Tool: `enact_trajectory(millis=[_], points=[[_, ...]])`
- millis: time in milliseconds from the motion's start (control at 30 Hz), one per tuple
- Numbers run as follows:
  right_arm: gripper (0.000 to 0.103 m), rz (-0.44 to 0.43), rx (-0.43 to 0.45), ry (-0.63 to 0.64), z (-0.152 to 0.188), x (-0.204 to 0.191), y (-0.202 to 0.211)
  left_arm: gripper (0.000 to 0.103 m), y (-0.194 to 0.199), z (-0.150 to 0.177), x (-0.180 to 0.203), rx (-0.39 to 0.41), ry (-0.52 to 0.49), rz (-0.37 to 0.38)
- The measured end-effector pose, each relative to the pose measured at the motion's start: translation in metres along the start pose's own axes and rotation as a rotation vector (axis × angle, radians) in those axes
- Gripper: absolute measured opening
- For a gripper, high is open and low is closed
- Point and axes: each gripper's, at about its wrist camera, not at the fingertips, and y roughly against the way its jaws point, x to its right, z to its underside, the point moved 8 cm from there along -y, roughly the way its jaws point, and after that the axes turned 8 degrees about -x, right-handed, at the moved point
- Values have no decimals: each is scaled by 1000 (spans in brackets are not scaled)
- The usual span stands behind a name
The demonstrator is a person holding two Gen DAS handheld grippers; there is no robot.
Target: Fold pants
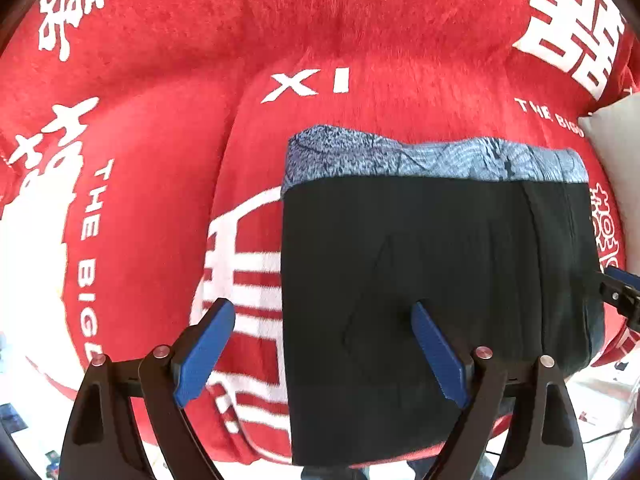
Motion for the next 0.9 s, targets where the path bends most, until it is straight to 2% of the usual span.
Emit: enact_trajectory(millis=[167, 267, 367, 433, 500, 733, 900], points=[[84, 96, -6, 9, 19, 2, 12, 91, 18, 16, 0, -5, -19, -36], [87, 108, 3, 8, 31, -4, 21, 91, 31, 27, -1, -4, -32, -33], [94, 115, 39, 10, 42, -14, 36, 91, 47, 38, -1, 3, -50, -34], [103, 116, 63, 7, 51, -21, 46, 92, 60, 48, -2, 16, -61, -28], [103, 125, 81, 5, 59, -29, 58, 103, 70, 57, -2, 17, -66, -18], [103, 128, 95, 7, 84, -52, 80, 103, 97, 85, 0, 19, -108, -1], [103, 129, 84, 0, 101, -60, 93, 103, 109, 103, -2, 26, -96, -11]])
